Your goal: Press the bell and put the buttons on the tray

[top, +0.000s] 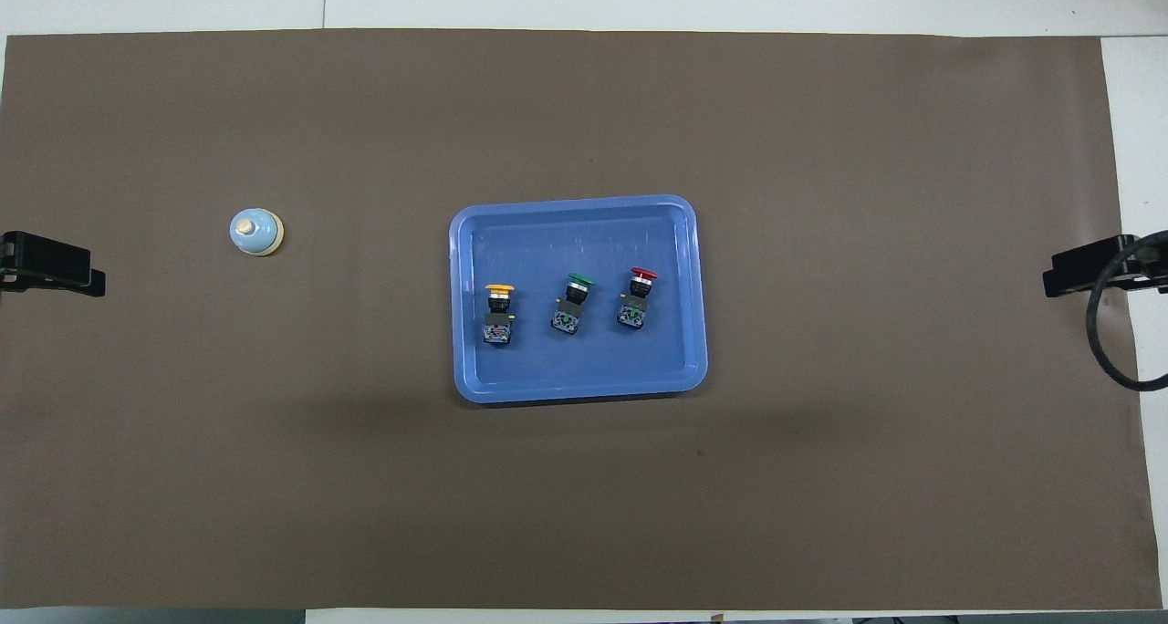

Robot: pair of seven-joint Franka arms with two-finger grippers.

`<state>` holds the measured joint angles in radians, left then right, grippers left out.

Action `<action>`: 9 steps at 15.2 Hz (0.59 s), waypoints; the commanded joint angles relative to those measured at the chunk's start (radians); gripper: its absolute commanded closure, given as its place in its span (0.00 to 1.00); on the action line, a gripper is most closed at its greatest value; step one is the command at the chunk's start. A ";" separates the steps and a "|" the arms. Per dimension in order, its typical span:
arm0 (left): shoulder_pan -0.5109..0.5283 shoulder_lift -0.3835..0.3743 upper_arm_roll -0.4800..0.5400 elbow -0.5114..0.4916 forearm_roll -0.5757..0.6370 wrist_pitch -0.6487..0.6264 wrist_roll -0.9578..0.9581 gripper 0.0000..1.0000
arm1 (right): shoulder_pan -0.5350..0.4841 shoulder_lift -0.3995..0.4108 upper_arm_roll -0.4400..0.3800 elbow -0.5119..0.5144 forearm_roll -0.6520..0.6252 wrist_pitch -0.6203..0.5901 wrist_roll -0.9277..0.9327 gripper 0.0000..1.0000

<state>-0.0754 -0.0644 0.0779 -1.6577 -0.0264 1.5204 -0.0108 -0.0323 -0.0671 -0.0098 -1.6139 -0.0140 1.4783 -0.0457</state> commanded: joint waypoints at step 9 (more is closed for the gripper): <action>-0.017 -0.003 0.008 -0.002 0.014 0.004 0.025 0.00 | -0.014 -0.010 0.008 0.000 0.022 -0.018 0.012 0.00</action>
<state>-0.0861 -0.0643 0.0793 -1.6576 -0.0230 1.5204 -0.0001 -0.0323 -0.0671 -0.0098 -1.6139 -0.0140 1.4783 -0.0457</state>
